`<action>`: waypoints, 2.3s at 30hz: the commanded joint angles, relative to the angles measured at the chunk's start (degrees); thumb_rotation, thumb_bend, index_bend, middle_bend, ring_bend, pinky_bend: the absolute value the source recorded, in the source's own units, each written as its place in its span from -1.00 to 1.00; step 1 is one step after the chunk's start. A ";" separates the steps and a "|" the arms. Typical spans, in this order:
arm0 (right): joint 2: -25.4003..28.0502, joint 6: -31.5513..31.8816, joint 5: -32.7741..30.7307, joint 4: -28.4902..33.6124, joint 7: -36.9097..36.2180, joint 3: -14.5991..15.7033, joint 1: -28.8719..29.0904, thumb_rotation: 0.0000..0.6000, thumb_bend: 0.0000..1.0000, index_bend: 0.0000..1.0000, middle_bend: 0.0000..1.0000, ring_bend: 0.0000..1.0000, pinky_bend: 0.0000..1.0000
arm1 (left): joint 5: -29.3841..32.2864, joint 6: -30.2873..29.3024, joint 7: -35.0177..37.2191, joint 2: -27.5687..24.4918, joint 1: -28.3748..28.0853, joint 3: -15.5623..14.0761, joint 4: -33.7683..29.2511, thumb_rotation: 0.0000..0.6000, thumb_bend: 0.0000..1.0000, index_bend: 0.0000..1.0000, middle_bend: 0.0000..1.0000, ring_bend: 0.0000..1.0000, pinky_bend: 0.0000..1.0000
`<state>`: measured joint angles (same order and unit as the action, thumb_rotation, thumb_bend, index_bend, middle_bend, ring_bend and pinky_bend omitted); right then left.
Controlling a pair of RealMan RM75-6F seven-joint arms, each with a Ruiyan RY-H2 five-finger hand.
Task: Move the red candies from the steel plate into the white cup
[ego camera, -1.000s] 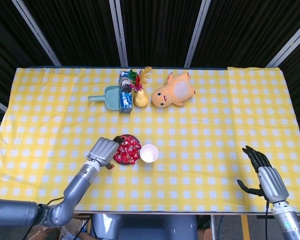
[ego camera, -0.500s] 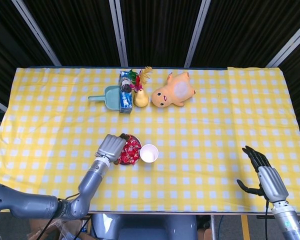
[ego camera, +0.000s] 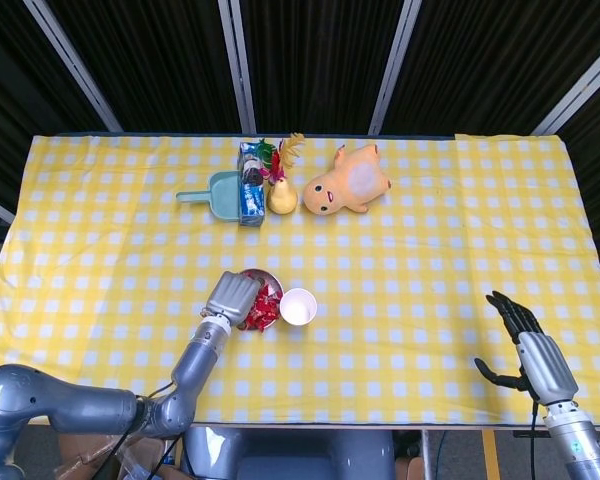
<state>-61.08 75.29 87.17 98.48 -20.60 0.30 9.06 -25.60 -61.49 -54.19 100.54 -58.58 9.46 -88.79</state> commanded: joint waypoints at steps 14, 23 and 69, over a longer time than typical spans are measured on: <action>0.14 -0.31 -0.34 0.35 -0.12 -0.13 -0.01 1.00 -0.28 -1.00 -1.00 -1.00 -1.00 | -5.78 -1.21 3.33 -0.37 1.00 -0.15 2.39 1.00 -0.13 0.07 0.30 0.59 0.75; 0.22 -0.40 -0.36 0.52 -0.23 -0.15 -0.03 1.00 -0.28 -1.00 -1.00 -1.00 -1.00 | -6.89 -2.85 2.59 -6.92 0.68 2.06 -4.84 1.00 -0.13 0.07 0.31 0.59 0.75; 0.64 -1.01 -0.90 1.08 -2.07 -0.64 0.12 1.00 -0.28 -1.00 -1.00 -1.00 -1.00 | -0.31 -5.36 -2.83 1.30 -11.63 5.43 -6.63 1.00 -0.15 0.04 0.33 0.59 0.75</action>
<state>-60.44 74.27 86.28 99.56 -22.68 -0.34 9.18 -25.89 -66.83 -57.05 101.86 -70.24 14.90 -95.39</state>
